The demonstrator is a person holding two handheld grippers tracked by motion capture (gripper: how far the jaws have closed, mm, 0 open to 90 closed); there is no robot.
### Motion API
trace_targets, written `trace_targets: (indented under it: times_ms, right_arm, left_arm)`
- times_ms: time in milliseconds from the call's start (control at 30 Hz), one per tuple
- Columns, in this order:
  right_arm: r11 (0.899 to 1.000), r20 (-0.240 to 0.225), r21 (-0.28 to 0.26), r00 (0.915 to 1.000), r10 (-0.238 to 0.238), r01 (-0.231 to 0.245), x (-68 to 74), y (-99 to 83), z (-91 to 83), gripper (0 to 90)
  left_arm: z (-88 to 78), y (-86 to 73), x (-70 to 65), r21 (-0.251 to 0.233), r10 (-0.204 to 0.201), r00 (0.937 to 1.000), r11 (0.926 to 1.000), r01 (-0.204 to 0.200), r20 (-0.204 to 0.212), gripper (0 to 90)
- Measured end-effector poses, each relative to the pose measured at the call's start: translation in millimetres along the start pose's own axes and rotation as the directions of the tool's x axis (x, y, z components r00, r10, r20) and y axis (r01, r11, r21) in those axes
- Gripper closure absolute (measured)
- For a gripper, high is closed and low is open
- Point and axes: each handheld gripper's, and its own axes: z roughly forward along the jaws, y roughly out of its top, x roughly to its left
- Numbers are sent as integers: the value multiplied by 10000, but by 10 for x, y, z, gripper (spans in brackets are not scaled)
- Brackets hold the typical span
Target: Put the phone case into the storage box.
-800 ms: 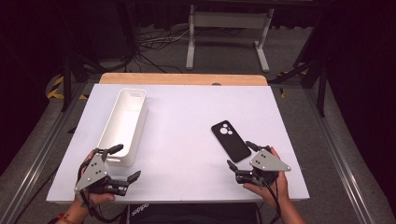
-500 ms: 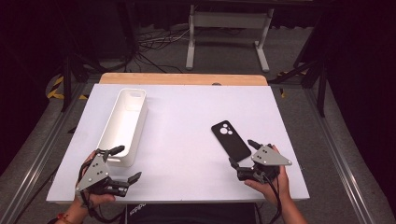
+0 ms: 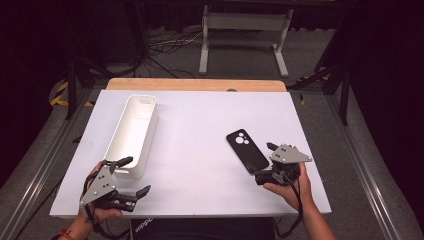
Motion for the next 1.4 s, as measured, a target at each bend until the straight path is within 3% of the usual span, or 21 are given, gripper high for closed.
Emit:
trace_targets:
  times_ms: [67, 233, 300, 500, 567, 700, 733, 833, 933, 1000, 1100, 1200, 1400]
  right_arm:
    - [9998, -68, 173, 9999, -78, 80, -17, 29, 34, 86]
    - [9970, -241, 704, 9993, -298, 315, -89, 93, 122, 72]
    - [9920, -415, 1239, 9989, -200, 250, -171, 136, 211, 62]
    - [9847, -543, 1734, 9985, -72, 165, -339, 277, 403, 87]
    - [9791, -644, 2031, 9978, 175, -41, -415, 327, 500, 87]
    - [9729, -515, 2310, 9984, 232, -107, -478, 382, 600, 91]
    - [9718, -283, 2348, 9992, 269, -195, -522, 424, 669, 125]
    - [9728, -144, 2301, 9994, 316, -274, -553, 457, 731, 151]
    - [9696, -398, 2397, 9974, 595, -483, -592, 493, 821, 175]
    - [9625, -488, 2595, 9943, 944, -787, -627, 516, 900, 183]
    - [9491, -299, 3055, 9955, 901, -767, -648, 523, 1028, 200]
    - [9291, -247, 3604, 9948, 986, -831, -683, 501, 1173, 217]
    - [9107, -85, 4000, 9932, 1161, -1030, -766, 507, 1368, 264]
  left_arm:
    - [14, -5, -7, -9, -131, 9999, 9999, 131, 58, 41]
    - [19, 0, -29, 115, 11, 10000, 9999, -11, -10, 42]
    - [26, 4, -42, 87, 26, 10000, 10000, -27, 41, 43]
    - [48, 0, -51, 198, 1, 9999, 9998, -3, 107, 43]
    - [48, 1, -54, 172, -17, 9999, 9999, 15, 145, 45]
    - [47, 13, -62, 103, 54, 9996, 9999, -56, 259, 46]
    - [47, 16, -68, 116, 109, 9996, 9999, -112, 273, 47]
    - [46, 17, -69, 146, 149, 9995, 9998, -153, 281, 47]
    - [52, 13, -79, 163, 49, 9995, 9999, -54, 317, 48]
    - [62, 13, -81, 204, 79, 9992, 9998, -87, 390, 51]
    - [70, 13, -83, 234, 150, 9991, 9996, -159, 408, 51]
    - [77, 10, -85, 264, 124, 9990, 9996, -136, 437, 52]
    - [93, 8, -91, 362, 202, 9984, 9991, -220, 519, 54]
